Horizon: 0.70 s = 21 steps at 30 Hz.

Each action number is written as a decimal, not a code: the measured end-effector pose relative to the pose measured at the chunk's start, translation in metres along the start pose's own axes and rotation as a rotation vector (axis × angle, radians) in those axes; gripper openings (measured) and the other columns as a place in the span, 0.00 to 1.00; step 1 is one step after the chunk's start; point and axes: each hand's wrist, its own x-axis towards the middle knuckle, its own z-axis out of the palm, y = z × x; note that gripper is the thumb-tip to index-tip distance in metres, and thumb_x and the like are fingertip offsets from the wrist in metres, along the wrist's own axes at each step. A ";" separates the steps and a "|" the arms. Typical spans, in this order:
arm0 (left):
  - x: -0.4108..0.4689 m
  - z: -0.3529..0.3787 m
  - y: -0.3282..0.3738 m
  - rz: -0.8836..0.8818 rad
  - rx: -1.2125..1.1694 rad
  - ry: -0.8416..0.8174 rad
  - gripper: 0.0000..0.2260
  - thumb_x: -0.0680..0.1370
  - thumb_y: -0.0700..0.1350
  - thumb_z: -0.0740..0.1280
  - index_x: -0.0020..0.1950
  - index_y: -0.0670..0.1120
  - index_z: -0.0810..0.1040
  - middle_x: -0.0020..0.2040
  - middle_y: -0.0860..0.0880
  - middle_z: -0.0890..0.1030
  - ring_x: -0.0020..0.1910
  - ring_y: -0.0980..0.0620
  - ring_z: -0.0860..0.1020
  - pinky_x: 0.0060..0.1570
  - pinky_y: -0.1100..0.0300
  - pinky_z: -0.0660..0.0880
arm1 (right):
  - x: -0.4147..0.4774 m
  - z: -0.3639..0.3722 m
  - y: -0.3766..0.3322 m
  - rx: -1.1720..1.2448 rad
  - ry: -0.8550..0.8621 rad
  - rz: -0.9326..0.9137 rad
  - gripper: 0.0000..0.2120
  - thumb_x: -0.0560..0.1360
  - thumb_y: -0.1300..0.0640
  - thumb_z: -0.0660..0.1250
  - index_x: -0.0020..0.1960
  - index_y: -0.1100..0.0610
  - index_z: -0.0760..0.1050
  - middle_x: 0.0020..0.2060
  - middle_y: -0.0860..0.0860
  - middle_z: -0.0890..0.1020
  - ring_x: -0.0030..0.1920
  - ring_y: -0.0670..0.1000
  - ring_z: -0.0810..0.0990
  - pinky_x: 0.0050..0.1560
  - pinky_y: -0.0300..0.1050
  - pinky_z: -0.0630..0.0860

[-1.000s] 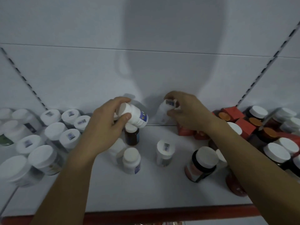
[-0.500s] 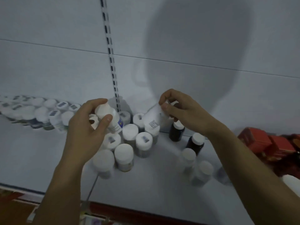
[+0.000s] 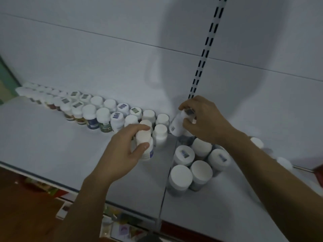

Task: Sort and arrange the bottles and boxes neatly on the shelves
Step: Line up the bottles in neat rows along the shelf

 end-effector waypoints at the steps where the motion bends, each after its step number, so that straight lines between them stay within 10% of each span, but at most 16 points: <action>1: 0.000 0.001 -0.005 0.002 0.018 -0.036 0.17 0.78 0.45 0.72 0.66 0.54 0.77 0.63 0.60 0.78 0.60 0.66 0.74 0.56 0.75 0.67 | 0.001 0.003 -0.001 -0.007 -0.003 -0.004 0.16 0.73 0.61 0.71 0.61 0.57 0.79 0.52 0.50 0.76 0.47 0.48 0.74 0.51 0.38 0.70; 11: 0.011 0.011 -0.020 0.044 -0.004 -0.169 0.17 0.77 0.43 0.73 0.64 0.54 0.78 0.60 0.59 0.78 0.60 0.60 0.74 0.57 0.59 0.74 | -0.007 0.013 0.025 -0.184 -0.169 -0.004 0.18 0.68 0.73 0.66 0.54 0.61 0.83 0.55 0.57 0.79 0.55 0.57 0.77 0.56 0.51 0.76; 21: 0.019 0.014 -0.017 0.088 0.016 -0.204 0.18 0.77 0.41 0.74 0.65 0.51 0.77 0.61 0.58 0.78 0.58 0.61 0.73 0.53 0.69 0.70 | 0.013 0.035 0.017 -0.330 -0.212 -0.320 0.17 0.63 0.78 0.67 0.45 0.61 0.77 0.48 0.57 0.80 0.48 0.60 0.77 0.46 0.55 0.76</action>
